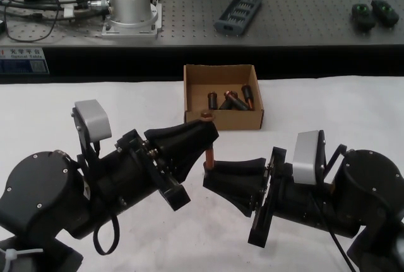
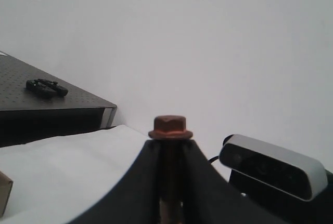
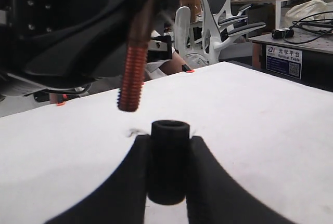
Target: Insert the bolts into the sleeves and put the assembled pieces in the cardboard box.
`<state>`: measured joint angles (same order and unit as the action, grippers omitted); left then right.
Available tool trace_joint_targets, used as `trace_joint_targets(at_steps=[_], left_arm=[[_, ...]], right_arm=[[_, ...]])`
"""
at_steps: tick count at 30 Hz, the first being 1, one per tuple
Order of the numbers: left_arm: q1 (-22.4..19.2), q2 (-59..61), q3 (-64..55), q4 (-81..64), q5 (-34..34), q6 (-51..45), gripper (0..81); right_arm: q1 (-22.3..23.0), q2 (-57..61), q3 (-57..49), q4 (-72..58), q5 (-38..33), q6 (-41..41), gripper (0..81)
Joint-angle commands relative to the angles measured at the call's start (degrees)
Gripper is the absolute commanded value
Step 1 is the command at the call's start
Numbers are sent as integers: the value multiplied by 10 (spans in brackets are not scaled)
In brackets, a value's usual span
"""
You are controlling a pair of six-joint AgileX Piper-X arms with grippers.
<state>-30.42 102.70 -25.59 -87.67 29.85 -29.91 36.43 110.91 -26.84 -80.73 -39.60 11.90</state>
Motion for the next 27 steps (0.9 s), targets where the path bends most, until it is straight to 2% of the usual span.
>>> trace_joint_targets(at_steps=[1, 27], left_arm=[[0, -7, 3, -13, 5, 6, 6], [0, 19, 8, 23, 4, 51, 6]], right_arm=[[-4, 1, -4, -10, 5, 3, 71], [-6, 1, -4, -10, -12, 10, 71]])
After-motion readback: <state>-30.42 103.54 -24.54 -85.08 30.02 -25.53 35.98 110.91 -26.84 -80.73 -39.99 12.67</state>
